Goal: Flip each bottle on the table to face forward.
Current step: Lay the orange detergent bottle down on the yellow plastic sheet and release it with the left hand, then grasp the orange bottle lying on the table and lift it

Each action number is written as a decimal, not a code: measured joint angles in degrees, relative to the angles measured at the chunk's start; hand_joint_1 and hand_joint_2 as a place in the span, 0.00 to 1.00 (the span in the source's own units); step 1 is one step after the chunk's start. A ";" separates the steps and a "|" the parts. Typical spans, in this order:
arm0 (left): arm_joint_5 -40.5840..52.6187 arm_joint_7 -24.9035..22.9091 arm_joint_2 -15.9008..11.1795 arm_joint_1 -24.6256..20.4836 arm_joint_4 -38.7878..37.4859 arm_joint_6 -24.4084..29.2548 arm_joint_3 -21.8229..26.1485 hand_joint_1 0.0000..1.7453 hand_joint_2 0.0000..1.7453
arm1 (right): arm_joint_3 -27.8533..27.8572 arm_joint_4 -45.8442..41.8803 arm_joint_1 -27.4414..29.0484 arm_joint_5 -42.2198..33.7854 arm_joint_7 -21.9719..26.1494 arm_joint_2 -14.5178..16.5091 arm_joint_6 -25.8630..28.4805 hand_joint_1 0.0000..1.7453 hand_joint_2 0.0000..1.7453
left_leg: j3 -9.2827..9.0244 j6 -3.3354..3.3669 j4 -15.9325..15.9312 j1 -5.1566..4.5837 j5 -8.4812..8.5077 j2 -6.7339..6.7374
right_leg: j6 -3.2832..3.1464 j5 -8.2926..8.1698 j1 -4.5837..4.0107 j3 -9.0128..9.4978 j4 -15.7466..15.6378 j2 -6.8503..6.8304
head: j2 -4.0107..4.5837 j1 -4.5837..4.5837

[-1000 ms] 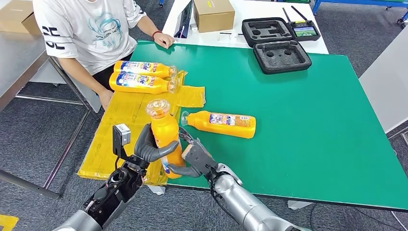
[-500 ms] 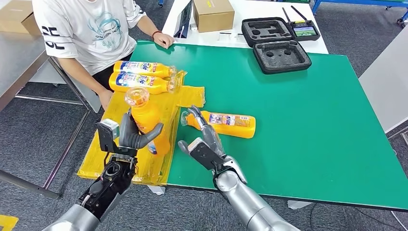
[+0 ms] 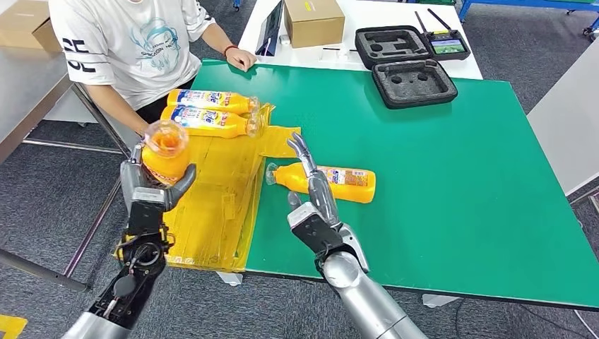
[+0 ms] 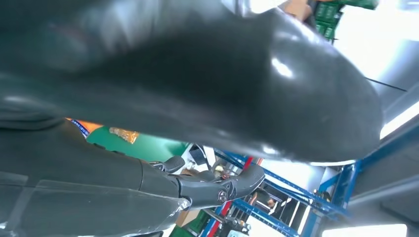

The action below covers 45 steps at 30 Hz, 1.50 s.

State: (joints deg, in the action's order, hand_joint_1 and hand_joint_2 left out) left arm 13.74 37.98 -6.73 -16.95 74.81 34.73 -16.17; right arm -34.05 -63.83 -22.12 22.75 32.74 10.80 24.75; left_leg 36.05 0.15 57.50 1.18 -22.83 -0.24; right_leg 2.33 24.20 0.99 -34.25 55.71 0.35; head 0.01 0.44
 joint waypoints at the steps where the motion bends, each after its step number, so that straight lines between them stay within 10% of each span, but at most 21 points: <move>1: 2.06 -0.69 -0.64 0.26 0.09 0.06 0.25 1.00 1.00 | 0.00 -0.69 0.38 -0.34 0.11 -0.16 -0.02 0.00 0.00 | 0.00 0.00 0.00 0.00 0.00 0.00 | 0.00 0.00 0.00 0.00 0.00 0.00 | 0.00 0.01; 8: 31.74 -14.70 -5.89 -0.29 -1.36 -2.98 0.98 1.00 1.00 | 0.28 -7.05 2.82 -9.10 6.42 -0.70 0.89 0.00 0.00 | 0.00 0.00 0.00 0.00 0.01 0.00 | -0.01 0.00 0.00 -0.03 0.00 0.00 | -0.01 -0.01; 12: 40.79 -18.85 -8.43 -3.54 -6.58 -12.68 -0.10 1.00 1.00 | 0.49 -10.16 2.73 -10.45 6.08 -1.19 1.10 0.00 1.00 | -0.01 0.00 0.00 0.00 0.02 0.01 | -0.01 0.00 0.00 -0.04 0.00 0.00 | 0.00 -0.01; 30: 43.35 -17.94 -4.92 -23.99 -35.18 -35.61 -12.51 1.00 1.00 | -0.61 -11.10 -1.97 -1.42 -5.35 -2.49 -7.74 0.00 1.00 | 0.03 0.06 0.02 0.00 0.09 -0.01 | 0.03 -0.06 0.00 -0.02 0.03 0.00 | -0.01 -0.01; 45: 43.03 -18.90 -2.79 -28.23 -43.98 -38.20 -14.73 1.00 1.00 | -7.51 -4.55 -8.17 0.01 -8.20 1.84 -12.18 0.00 1.00 | 0.09 0.06 0.01 0.00 0.10 -0.03 | 0.04 -0.04 0.00 -0.03 0.04 0.00 | -0.01 -0.01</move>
State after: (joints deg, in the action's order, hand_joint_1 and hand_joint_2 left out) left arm 56.77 19.09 -9.51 -45.18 30.83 -3.47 -30.90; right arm -41.56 -68.37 -30.28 22.77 24.54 12.63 12.57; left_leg 36.14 0.21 57.52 1.18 -22.73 -0.27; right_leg 2.37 24.16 0.99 -34.27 55.75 0.35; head 0.00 0.43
